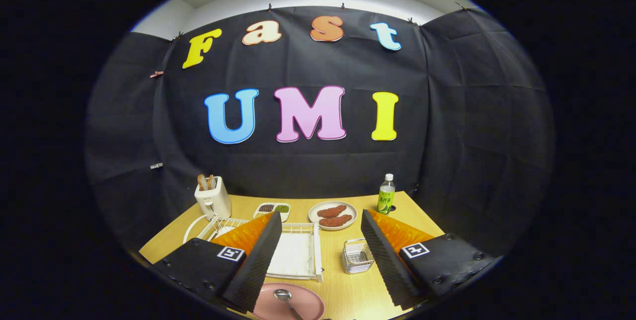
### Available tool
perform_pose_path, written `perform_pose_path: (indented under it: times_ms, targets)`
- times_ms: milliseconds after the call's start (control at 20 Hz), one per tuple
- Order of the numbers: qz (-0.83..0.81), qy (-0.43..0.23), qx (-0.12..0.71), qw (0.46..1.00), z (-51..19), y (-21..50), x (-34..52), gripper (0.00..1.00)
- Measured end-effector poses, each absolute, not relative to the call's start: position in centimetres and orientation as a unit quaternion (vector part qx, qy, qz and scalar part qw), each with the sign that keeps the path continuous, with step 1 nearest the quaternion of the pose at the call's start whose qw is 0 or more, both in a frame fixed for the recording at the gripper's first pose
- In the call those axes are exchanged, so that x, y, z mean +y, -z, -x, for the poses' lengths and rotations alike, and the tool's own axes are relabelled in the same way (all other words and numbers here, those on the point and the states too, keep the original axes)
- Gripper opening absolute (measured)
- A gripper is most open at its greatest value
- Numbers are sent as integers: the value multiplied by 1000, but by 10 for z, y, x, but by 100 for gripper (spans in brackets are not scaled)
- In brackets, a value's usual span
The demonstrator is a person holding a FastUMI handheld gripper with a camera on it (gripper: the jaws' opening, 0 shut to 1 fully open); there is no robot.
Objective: Take the plate from the dish rack, then take the spoon from the basket and place it into the plate.
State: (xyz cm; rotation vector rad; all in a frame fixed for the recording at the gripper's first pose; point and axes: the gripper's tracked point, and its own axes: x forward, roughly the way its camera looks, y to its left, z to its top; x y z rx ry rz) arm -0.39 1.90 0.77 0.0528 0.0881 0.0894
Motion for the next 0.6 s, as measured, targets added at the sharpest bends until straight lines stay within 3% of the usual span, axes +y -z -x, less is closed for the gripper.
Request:
perform_pose_path:
  times_ms: [600]
  targets:
    - [-30,-17,27,999,28,-22,4,98]
